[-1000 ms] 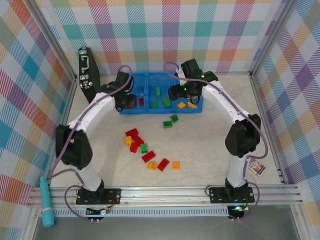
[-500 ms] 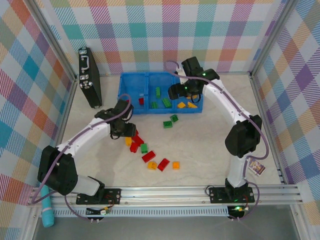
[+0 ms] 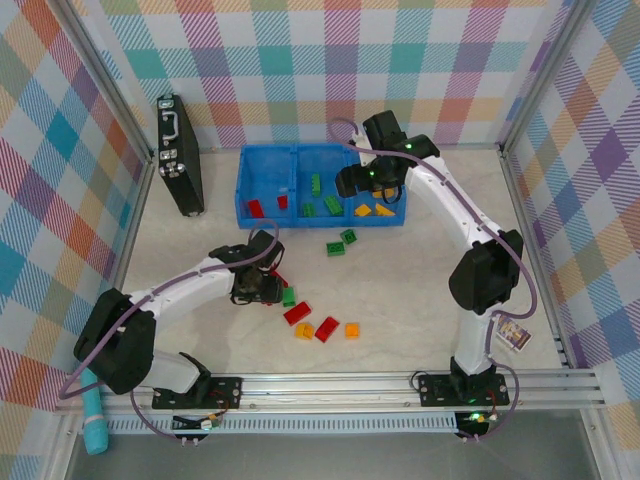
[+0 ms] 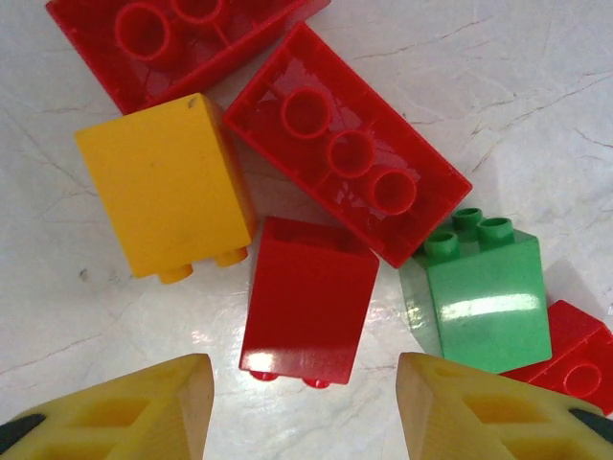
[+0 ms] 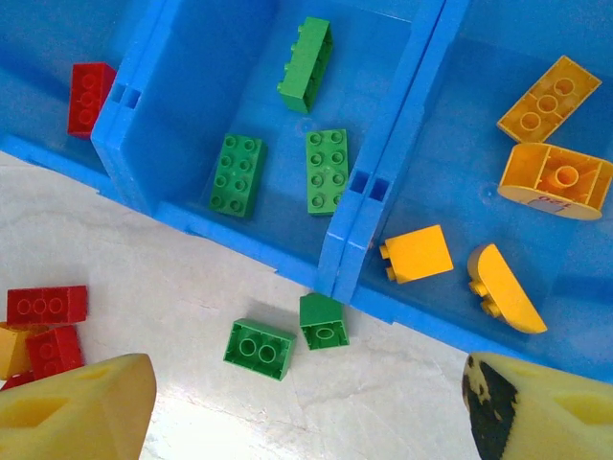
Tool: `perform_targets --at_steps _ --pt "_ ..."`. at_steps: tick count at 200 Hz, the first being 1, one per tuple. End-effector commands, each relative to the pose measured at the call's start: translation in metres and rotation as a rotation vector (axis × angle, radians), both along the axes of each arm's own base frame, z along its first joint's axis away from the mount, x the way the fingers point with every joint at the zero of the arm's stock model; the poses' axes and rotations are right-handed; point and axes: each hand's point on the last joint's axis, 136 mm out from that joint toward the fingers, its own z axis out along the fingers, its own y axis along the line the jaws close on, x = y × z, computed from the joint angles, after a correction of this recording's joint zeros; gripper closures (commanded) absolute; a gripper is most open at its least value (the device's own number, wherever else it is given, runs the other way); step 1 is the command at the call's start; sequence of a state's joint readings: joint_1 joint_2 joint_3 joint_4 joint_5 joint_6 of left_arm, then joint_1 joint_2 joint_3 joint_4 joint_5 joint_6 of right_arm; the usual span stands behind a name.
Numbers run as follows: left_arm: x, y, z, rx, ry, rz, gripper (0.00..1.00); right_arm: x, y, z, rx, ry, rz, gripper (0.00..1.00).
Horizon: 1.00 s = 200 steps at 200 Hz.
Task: Sort the legos into containers by color
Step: Pick up the lego from the center of the table.
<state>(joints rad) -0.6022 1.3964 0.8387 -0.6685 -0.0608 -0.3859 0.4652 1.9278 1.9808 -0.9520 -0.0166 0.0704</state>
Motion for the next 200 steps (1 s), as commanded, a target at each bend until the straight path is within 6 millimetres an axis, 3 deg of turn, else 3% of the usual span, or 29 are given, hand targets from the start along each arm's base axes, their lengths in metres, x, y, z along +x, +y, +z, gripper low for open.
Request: perform_targets --at_steps 1,63,129,148,165,200 --pt "-0.003 -0.001 -0.013 0.010 0.010 0.013 0.47 -0.004 0.005 0.004 0.005 0.006 0.003 0.16" --pt "0.006 -0.008 -0.035 0.031 0.018 0.029 0.49 -0.007 0.002 0.011 -0.003 -0.006 -0.010 0.15" --pt "-0.007 -0.010 -0.043 0.056 0.064 0.000 0.66 -0.011 0.003 0.009 -0.007 0.000 -0.016 0.15" --pt "-0.009 -0.006 -0.033 0.067 0.060 -0.002 0.68 -0.012 0.004 0.006 -0.009 0.007 -0.014 0.15" --pt "-0.004 -0.004 -0.011 0.078 0.023 -0.003 0.69 -0.012 0.004 0.004 -0.010 0.010 -0.012 0.15" --pt "0.037 -0.005 0.058 0.129 -0.152 -0.029 0.69 -0.012 0.004 0.000 -0.015 0.016 -0.010 0.15"
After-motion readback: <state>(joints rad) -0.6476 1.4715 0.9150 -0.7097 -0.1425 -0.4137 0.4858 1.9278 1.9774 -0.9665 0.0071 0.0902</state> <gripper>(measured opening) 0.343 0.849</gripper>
